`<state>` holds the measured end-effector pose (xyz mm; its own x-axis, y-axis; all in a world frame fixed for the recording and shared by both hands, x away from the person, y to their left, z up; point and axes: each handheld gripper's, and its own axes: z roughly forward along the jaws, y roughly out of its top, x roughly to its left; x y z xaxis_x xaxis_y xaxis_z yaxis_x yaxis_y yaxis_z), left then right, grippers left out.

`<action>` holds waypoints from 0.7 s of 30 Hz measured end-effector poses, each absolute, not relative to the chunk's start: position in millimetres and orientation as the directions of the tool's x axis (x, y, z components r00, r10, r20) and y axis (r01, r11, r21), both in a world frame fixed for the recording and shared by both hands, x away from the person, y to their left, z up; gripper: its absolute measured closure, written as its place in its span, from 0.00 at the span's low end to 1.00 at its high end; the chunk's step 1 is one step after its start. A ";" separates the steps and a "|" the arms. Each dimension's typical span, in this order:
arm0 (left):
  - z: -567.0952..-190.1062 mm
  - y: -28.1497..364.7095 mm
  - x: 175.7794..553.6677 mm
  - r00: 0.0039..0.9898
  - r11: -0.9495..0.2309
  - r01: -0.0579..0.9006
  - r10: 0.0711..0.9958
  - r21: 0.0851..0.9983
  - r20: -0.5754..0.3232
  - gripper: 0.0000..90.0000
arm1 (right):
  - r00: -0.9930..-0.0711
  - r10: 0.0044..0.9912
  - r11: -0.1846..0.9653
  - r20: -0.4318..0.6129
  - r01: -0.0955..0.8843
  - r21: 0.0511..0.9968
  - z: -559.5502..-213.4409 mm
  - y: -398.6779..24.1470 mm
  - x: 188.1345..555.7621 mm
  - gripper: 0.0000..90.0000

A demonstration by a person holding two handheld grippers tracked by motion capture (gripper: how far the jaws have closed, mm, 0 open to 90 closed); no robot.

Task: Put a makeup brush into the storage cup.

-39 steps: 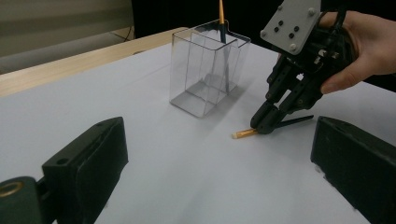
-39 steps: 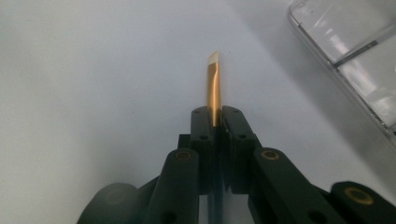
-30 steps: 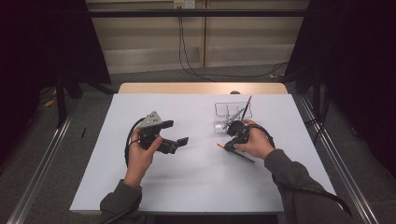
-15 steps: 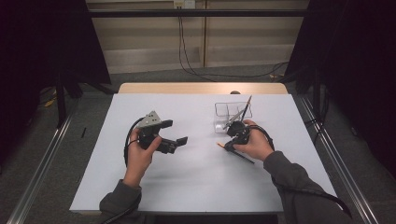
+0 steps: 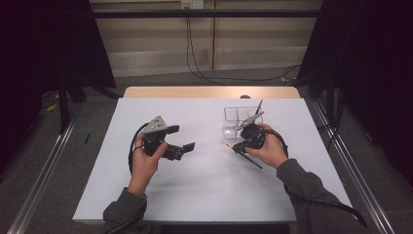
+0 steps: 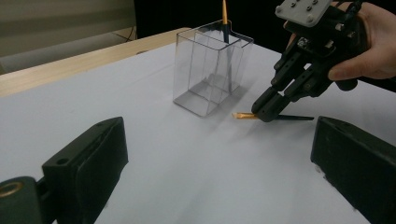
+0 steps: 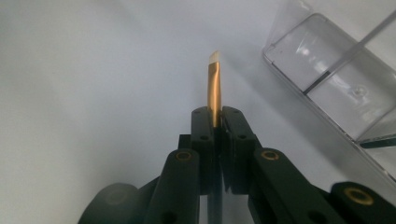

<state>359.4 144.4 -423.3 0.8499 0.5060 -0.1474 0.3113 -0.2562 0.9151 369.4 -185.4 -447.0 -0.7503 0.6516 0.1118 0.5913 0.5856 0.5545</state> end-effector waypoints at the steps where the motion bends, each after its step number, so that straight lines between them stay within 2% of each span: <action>1: -423.3 144.3 359.4 0.850 -0.257 0.311 0.505 0.915 -0.148 0.04 | -0.746 0.655 0.574 0.118 0.593 0.564 -446.6 -186.4 368.8 0.94; 21: -424.0 143.6 359.5 0.852 -0.253 0.312 0.501 0.916 -0.152 0.04 | -0.728 0.667 0.408 0.159 0.535 0.740 -428.9 -202.4 361.1 0.94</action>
<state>359.5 143.6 -424.0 0.8519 0.5012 -0.1520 0.3124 -0.2534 0.9155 361.1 -202.4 -428.9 -0.7282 0.6666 0.1592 0.5353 0.4081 0.7395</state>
